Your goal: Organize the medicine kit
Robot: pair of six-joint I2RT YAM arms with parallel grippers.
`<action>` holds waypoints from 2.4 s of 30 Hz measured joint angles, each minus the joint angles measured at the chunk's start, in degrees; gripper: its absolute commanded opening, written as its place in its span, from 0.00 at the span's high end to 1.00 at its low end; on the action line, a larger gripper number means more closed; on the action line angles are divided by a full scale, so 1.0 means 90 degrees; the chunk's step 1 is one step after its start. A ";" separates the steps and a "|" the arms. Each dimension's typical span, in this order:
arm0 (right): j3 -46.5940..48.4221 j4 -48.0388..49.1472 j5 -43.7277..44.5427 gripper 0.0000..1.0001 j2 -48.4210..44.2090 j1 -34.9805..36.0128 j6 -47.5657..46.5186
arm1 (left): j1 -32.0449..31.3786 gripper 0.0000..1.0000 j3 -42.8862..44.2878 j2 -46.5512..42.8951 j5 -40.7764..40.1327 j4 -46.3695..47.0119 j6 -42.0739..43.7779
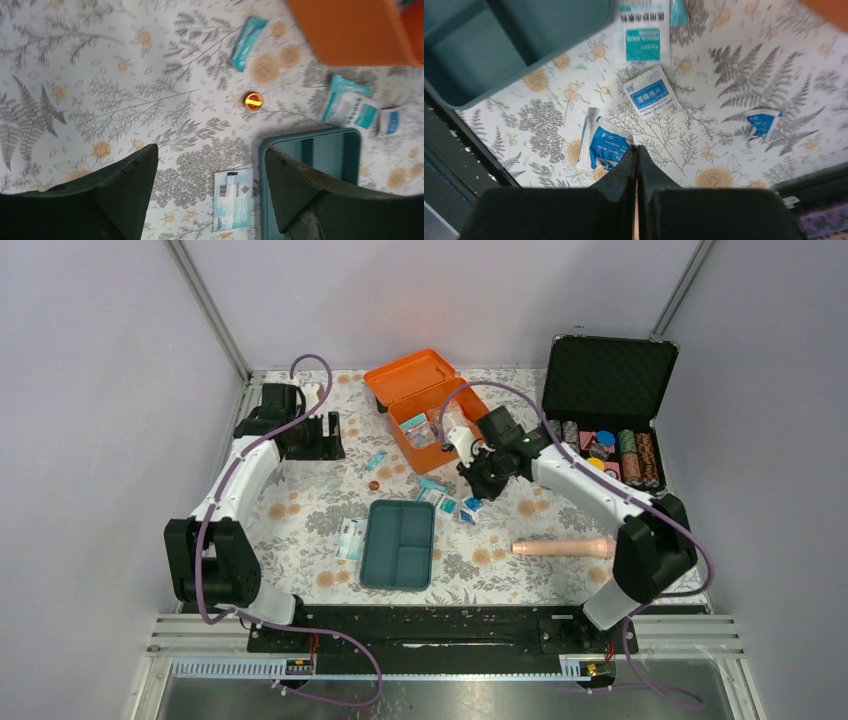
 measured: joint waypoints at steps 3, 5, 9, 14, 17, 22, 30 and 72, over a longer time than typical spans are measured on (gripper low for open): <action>0.0226 -0.0148 -0.0223 1.00 -0.0413 -0.0090 -0.0223 | -0.0049 0.21 0.0000 -0.0272 0.0410 0.0347 0.0112; 0.0376 -0.0185 -0.0345 1.00 -0.0525 -0.0192 -0.0350 | -0.0134 0.21 0.0034 -0.0437 0.0673 0.0559 0.0233; 0.0624 -0.0311 -0.0670 1.00 -0.0578 -0.0345 -0.0758 | -0.0542 0.19 0.0262 -0.0605 0.1275 0.0899 0.0588; 0.1103 -0.0313 -0.0988 1.00 -0.0578 -0.0357 -0.0979 | -0.1127 0.01 0.0282 -0.0852 0.1955 0.1287 0.0984; 0.1445 -0.0066 -0.1132 1.00 -0.0578 -0.0372 -0.1001 | -0.1350 0.01 0.0282 -0.0935 0.2210 0.1479 0.1086; 0.1620 0.0899 -0.1127 1.00 -0.0578 -0.0406 -0.0976 | -0.1423 0.01 0.0282 -0.0940 0.2181 0.1559 0.0920; 0.2021 0.2652 -0.0231 1.00 0.0051 -0.0427 -0.0170 | -0.1423 0.01 0.0270 -0.0937 0.1819 0.1593 0.0243; 0.0930 0.1979 -0.0129 0.51 0.0423 -0.0537 0.1120 | -0.0573 0.04 -0.1039 -0.0959 0.0488 0.1804 -0.0595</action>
